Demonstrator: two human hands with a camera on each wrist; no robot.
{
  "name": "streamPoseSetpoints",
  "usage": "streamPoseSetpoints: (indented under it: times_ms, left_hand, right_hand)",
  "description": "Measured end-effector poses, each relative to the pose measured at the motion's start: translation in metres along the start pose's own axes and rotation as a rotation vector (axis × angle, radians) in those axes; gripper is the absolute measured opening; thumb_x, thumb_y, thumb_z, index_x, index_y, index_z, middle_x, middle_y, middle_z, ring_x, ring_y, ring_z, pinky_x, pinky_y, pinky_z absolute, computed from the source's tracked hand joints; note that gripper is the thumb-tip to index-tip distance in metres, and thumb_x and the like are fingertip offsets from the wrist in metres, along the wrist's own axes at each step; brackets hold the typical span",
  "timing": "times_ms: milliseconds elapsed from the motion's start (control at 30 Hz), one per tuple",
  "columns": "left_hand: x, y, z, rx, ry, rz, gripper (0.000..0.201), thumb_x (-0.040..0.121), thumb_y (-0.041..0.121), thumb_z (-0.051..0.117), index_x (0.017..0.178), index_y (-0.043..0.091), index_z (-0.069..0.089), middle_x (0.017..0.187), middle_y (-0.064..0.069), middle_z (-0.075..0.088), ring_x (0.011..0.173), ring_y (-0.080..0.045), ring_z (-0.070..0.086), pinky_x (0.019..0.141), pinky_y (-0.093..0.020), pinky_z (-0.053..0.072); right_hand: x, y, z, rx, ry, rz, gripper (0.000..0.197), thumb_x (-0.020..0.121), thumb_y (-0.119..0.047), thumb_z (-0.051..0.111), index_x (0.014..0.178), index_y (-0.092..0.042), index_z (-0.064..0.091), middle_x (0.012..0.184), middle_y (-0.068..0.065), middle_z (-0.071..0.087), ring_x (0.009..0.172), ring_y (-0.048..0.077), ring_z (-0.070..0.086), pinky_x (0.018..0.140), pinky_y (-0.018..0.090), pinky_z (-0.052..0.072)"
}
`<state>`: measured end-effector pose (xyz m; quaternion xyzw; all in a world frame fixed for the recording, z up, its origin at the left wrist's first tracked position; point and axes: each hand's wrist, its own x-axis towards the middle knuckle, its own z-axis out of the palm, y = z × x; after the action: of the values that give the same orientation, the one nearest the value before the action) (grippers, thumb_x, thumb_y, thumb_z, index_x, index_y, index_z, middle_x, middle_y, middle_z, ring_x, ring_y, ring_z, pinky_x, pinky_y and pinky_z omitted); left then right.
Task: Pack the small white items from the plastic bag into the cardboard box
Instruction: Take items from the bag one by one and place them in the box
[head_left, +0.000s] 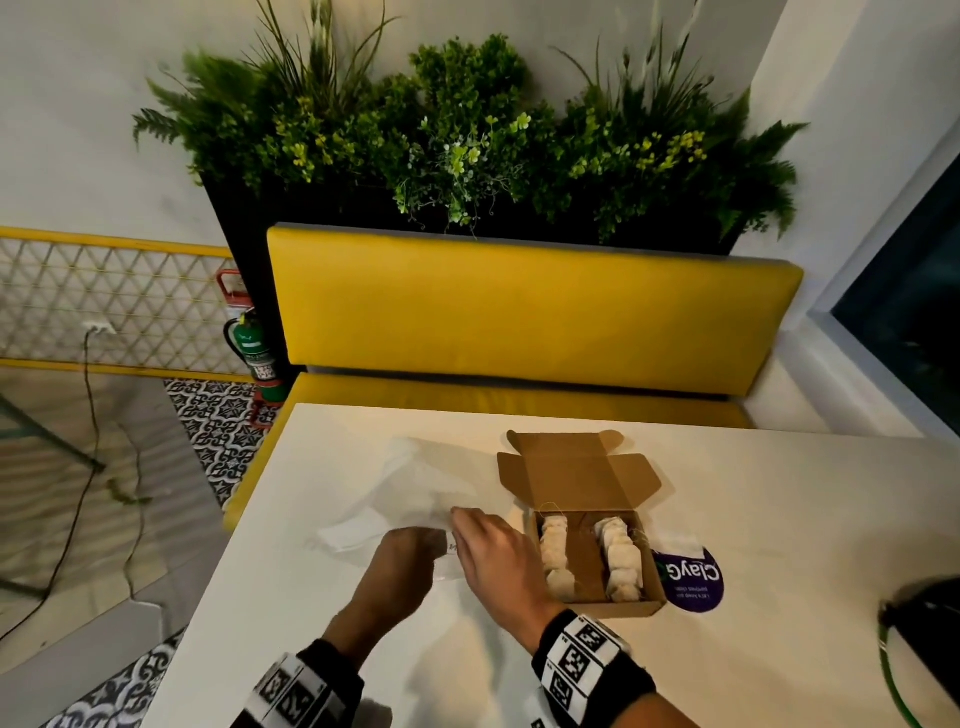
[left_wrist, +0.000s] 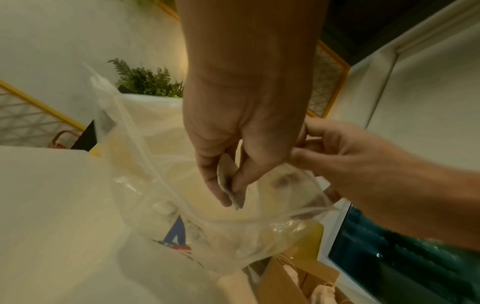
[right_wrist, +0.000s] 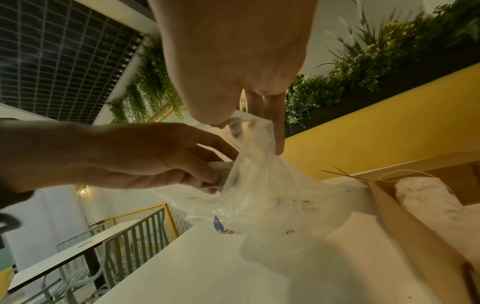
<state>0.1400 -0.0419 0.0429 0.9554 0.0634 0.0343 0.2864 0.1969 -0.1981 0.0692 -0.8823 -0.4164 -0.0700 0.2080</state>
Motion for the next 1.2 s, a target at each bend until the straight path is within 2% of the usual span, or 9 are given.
streamPoseSetpoints:
  times_ms: [100,167,233,400,500,667,833,1033,1200]
  left_hand:
    - [-0.018,0.018,-0.02,-0.193,0.019,0.006,0.021,0.079,-0.004,0.052,0.075,0.016,0.059,0.065,0.008,0.062,0.061,-0.005,0.057,0.064,-0.019,0.049]
    - [-0.023,0.018,-0.029,-0.367,-0.071,-0.039,0.024,0.081,0.0,0.058,0.098,0.016,0.062,0.074,0.008,0.072,0.066,-0.01,0.066,0.069,-0.022,0.054]
    - [-0.022,0.02,-0.039,-0.509,-0.149,-0.065,0.028,0.082,0.001,0.062,0.106,0.016,0.056,0.072,0.001,0.073,0.062,-0.016,0.066,0.063,-0.025,0.055]
    - [0.0,0.045,-0.05,-0.706,-0.255,-0.136,0.022,0.085,0.005,0.069,0.103,0.004,0.057,0.081,-0.017,0.073,0.067,-0.021,0.065,0.059,-0.029,0.052]
    - [0.016,0.068,-0.043,-0.744,-0.309,-0.13,0.009,0.085,0.009,0.071,0.091,0.004,0.065,0.088,-0.018,0.072,0.072,-0.021,0.065,0.062,-0.026,0.051]
    - [0.039,0.095,-0.011,-0.736,-0.353,-0.149,0.006,0.089,0.009,0.065,0.086,0.007,0.07,0.09,-0.015,0.071,0.078,-0.023,0.066,0.069,-0.027,0.054]
    - [0.058,0.11,0.031,-0.625,-0.343,-0.137,0.013,0.086,0.011,0.07,0.094,0.0,0.072,0.093,-0.014,0.072,0.079,-0.026,0.069,0.067,-0.03,0.06]
    - [0.068,0.135,0.076,-0.318,-0.294,-0.002,0.02,0.082,0.024,0.074,0.097,0.01,0.075,0.096,-0.006,0.073,0.081,-0.016,0.067,0.072,-0.03,0.057]
    - [0.071,0.139,0.098,-0.261,-0.306,-0.027,0.021,0.081,0.03,0.076,0.098,0.017,0.075,0.098,0.0,0.073,0.085,-0.015,0.066,0.076,-0.028,0.056]
  right_hand:
    - [-0.001,0.009,0.0,0.018,-0.024,0.012,0.021,0.099,-0.031,0.04,0.112,-0.022,0.053,0.101,-0.004,0.067,0.087,0.017,0.066,0.065,0.035,0.057]
    - [-0.003,0.014,-0.004,0.117,-0.068,0.019,0.028,0.099,-0.035,0.036,0.116,-0.022,0.053,0.109,-0.004,0.065,0.096,0.016,0.063,0.072,0.034,0.056]
    - [-0.007,0.022,-0.008,0.238,-0.082,0.031,0.031,0.097,-0.038,0.04,0.119,-0.024,0.055,0.117,-0.008,0.063,0.106,0.011,0.059,0.082,0.029,0.053]
    - [-0.022,0.056,-0.025,0.556,-0.017,0.243,0.02,0.098,-0.027,0.049,0.114,-0.03,0.061,0.119,-0.015,0.061,0.108,0.0,0.056,0.085,0.017,0.05]
    - [-0.036,0.097,-0.037,0.48,0.056,0.339,0.013,0.095,-0.02,0.055,0.101,-0.028,0.064,0.102,-0.011,0.067,0.096,0.007,0.06,0.081,0.027,0.052]
    - [-0.074,0.168,-0.057,0.194,-0.058,0.513,0.022,0.085,-0.012,0.065,0.085,-0.034,0.067,0.089,-0.007,0.06,0.093,0.021,0.054,0.082,0.033,0.045]
    - [-0.105,0.194,-0.06,-0.032,-0.272,0.471,0.009,0.088,-0.031,0.067,0.09,-0.029,0.075,0.09,-0.006,0.04,0.099,0.026,0.043,0.084,0.03,0.032]
    - [-0.106,0.202,-0.049,-0.138,-0.363,0.417,0.024,0.085,-0.045,0.065,0.102,-0.032,0.075,0.109,0.002,0.049,0.107,0.024,0.039,0.091,0.034,0.037]
    - [-0.094,0.202,-0.043,-0.253,-0.422,0.39,0.034,0.077,-0.053,0.07,0.099,-0.027,0.073,0.114,0.003,0.048,0.113,0.025,0.038,0.088,0.036,0.046]
